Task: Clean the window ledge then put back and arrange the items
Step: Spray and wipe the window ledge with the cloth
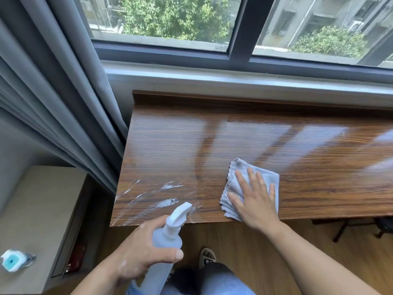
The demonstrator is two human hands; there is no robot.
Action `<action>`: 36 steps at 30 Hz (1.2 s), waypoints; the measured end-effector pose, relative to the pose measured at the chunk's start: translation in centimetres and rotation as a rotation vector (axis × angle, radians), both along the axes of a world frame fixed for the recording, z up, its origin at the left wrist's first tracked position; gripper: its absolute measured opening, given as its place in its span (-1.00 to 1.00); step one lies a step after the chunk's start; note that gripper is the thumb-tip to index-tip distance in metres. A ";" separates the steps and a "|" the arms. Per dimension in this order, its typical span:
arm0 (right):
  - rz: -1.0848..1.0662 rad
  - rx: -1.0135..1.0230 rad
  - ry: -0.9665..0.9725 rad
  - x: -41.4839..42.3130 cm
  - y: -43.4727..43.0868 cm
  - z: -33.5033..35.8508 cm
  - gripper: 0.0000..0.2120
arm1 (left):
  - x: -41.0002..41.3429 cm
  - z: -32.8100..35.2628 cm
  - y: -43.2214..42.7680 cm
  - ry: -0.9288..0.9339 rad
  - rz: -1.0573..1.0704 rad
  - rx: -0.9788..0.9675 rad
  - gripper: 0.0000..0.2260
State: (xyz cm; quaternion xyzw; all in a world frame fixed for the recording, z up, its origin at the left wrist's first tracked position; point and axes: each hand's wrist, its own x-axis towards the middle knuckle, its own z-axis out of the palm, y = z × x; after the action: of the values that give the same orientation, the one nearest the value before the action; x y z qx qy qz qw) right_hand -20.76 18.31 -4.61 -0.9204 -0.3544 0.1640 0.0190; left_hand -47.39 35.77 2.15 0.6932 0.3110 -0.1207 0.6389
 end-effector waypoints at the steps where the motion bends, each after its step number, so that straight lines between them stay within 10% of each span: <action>1: 0.014 -0.018 -0.006 0.2 -0.1 0.2 -0.27 | 0.0 -0.1 0.0 0.010 -0.006 -0.007 -0.41; 18: 0.485 0.174 -0.084 -6.0 5.8 -2.1 -0.36 | 0.3 0.9 -2.0 -0.063 0.346 -0.086 -0.37; 36: 0.356 0.140 -0.102 -5.3 3.1 -1.7 -0.29 | -1.0 -0.2 -1.3 -0.060 0.351 -0.099 -0.44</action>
State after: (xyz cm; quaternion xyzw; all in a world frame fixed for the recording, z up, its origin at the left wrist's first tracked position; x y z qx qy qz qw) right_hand -26.06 21.43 -6.31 -0.8467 -0.5226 0.0928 0.0356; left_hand -48.41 34.48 1.98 0.5993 0.4017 -0.0014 0.6924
